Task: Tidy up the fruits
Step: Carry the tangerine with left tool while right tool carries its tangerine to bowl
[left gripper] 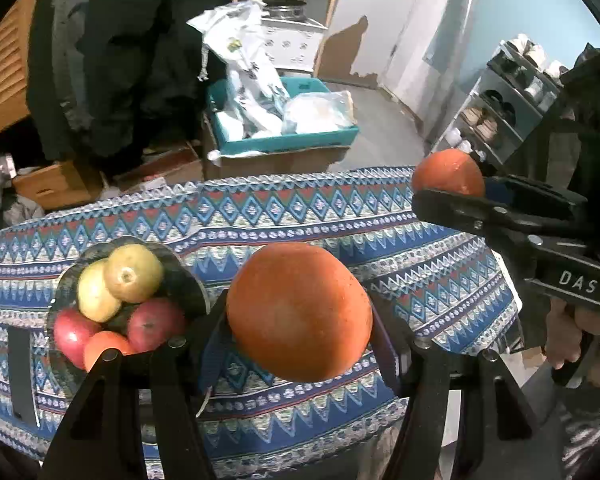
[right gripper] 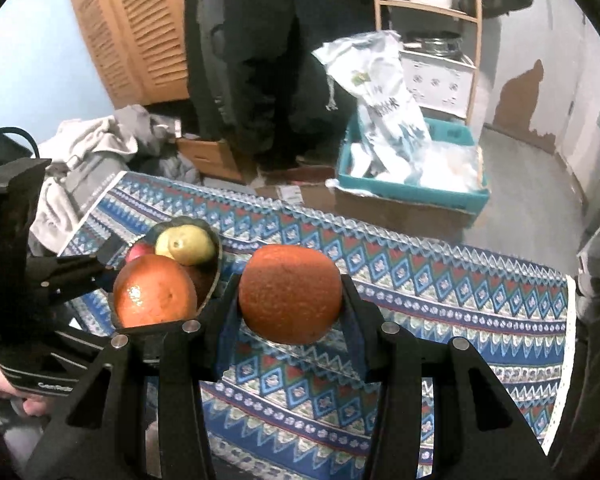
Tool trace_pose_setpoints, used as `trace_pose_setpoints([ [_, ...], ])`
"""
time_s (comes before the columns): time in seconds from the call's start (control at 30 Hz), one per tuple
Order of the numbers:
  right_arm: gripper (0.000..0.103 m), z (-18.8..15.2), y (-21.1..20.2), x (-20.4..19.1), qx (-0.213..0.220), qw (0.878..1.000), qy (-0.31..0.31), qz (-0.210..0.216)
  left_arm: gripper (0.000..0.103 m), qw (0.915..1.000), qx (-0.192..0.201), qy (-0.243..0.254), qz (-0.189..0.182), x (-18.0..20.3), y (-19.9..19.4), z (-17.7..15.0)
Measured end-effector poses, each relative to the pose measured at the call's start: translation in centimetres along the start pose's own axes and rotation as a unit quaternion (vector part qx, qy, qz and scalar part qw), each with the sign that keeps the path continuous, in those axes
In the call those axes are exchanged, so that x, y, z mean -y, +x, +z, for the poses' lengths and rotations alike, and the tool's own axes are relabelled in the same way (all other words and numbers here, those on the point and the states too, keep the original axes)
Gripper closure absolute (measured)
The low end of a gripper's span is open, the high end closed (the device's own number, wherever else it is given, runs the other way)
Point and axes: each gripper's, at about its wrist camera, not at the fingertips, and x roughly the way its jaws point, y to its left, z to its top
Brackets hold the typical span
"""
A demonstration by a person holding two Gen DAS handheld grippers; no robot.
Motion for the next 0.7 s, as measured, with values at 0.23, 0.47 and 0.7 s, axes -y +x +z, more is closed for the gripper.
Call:
trace_pose_setpoints([
  [0.23,0.058,1.1,0.8,-2.3,-0.005,1.000,-0.017,0.012,0.038,0.9996,0.004,-0.025,0.009,-2.7,-1.1,-0.9],
  [0.47,0.058,2.2,3.0,-4.8,-0.023,0.999,-0.020,0.038,0.038,0.9982,0.006,-0.053,0.025,-5.8,-2.1,-2.1],
  [0.7,0.058,2.6,6.1,-7.5,-0.052,0.997,-0.034,0.053,0.038,0.9957,0.000,-0.078,0.049,-9.1,-2.7,-4.0],
])
